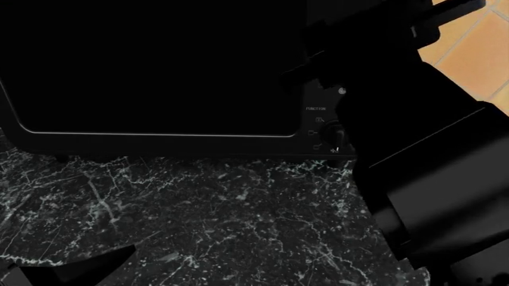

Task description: Decrease the toaster oven temperature.

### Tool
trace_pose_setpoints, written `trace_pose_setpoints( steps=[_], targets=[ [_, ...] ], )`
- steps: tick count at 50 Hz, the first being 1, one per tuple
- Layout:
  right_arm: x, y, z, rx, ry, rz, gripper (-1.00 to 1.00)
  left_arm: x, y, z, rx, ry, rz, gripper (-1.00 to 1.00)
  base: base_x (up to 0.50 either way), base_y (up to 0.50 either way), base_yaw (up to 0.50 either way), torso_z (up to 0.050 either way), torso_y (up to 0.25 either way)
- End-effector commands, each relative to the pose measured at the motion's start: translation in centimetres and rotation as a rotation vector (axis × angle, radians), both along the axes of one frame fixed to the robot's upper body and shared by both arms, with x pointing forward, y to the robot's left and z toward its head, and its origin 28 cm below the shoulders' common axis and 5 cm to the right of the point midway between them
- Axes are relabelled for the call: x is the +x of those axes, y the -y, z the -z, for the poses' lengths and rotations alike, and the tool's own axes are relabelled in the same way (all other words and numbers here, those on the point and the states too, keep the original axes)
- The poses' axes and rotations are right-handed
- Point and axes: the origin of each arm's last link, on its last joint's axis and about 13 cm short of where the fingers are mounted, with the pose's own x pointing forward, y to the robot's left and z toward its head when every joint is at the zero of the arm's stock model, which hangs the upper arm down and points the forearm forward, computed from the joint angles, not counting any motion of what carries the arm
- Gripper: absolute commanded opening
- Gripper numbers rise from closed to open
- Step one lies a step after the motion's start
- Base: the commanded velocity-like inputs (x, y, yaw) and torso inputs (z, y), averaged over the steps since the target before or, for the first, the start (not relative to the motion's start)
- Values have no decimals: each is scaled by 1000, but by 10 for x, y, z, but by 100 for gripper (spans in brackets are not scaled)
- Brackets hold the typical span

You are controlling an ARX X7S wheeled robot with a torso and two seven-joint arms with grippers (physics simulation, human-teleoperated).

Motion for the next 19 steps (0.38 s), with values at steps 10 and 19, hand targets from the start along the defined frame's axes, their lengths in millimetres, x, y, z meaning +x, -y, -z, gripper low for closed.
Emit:
trace_pose_setpoints(
  steps=[10,19],
  targets=[
    [7,3,8,-348,-137,-12,-100,-2,0,2,0,-5,-2,100,12,0,7,0,0],
    [6,4,6,-479,-188,-18,-100,-3,0,3,2,-4,-4,100,10,0,6,0,0]
  ],
)
